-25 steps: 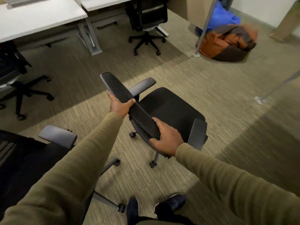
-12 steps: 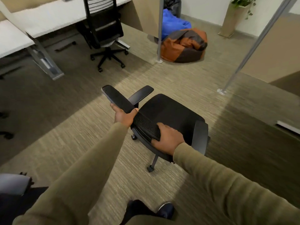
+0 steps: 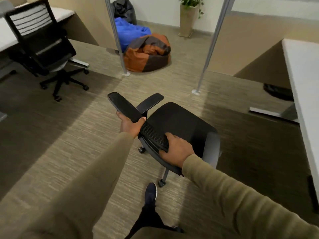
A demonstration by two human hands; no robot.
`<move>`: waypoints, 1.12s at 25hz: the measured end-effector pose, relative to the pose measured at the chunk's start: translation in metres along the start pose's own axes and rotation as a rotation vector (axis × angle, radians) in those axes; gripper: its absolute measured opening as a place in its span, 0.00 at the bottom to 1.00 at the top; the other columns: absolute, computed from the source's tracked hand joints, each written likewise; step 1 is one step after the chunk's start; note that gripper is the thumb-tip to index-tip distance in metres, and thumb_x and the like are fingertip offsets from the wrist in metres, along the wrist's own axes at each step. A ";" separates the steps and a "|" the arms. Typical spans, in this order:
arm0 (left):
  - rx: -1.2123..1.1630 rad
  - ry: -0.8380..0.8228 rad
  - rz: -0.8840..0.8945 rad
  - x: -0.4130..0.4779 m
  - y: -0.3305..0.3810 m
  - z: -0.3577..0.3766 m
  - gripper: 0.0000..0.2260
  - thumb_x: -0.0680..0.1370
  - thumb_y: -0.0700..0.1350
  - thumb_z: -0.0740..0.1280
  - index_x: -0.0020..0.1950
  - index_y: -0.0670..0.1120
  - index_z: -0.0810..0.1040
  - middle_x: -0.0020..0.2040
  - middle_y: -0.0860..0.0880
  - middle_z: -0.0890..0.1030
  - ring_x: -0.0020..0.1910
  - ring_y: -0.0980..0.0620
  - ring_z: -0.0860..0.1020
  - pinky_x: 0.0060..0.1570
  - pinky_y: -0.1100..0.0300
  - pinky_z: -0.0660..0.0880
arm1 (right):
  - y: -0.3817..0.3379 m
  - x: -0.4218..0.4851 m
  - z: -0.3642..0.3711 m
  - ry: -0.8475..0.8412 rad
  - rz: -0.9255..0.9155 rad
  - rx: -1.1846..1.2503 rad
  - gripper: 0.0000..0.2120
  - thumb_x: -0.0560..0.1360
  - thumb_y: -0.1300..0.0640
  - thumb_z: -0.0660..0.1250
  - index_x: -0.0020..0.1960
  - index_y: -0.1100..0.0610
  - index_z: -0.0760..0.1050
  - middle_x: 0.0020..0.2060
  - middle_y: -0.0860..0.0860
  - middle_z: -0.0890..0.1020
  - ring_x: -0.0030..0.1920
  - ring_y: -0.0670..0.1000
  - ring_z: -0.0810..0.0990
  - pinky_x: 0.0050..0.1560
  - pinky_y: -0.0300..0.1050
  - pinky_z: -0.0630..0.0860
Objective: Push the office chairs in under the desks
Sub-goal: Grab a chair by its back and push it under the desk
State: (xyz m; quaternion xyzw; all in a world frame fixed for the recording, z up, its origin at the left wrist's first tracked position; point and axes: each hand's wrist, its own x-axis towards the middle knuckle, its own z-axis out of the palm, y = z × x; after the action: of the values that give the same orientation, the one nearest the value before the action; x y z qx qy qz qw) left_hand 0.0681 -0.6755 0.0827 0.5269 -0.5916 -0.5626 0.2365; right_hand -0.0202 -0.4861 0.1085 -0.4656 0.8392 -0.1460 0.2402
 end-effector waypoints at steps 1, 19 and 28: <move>0.018 -0.031 0.014 0.009 0.007 0.009 0.52 0.75 0.45 0.75 0.80 0.45 0.35 0.72 0.43 0.71 0.69 0.46 0.72 0.64 0.59 0.68 | 0.004 0.006 -0.003 0.019 0.026 0.010 0.33 0.72 0.39 0.65 0.72 0.51 0.64 0.61 0.53 0.78 0.59 0.58 0.79 0.58 0.54 0.77; 0.355 -0.499 0.142 0.137 0.129 0.219 0.53 0.75 0.53 0.74 0.80 0.47 0.33 0.76 0.41 0.67 0.73 0.41 0.69 0.71 0.51 0.65 | 0.089 0.106 -0.099 0.303 0.481 0.157 0.29 0.73 0.39 0.66 0.69 0.51 0.68 0.57 0.52 0.80 0.56 0.56 0.79 0.52 0.49 0.76; 0.359 -0.587 0.364 0.158 0.153 0.350 0.26 0.78 0.51 0.70 0.75 0.59 0.68 0.74 0.45 0.70 0.70 0.44 0.71 0.65 0.56 0.68 | 0.188 0.135 -0.152 0.356 0.533 0.196 0.21 0.70 0.42 0.68 0.59 0.50 0.72 0.46 0.49 0.81 0.46 0.53 0.81 0.46 0.47 0.78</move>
State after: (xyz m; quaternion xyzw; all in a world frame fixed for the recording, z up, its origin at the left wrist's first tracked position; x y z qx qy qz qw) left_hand -0.3447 -0.6984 0.0836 0.2627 -0.8071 -0.5257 0.0570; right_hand -0.2973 -0.4995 0.1122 -0.1717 0.9422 -0.2370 0.1631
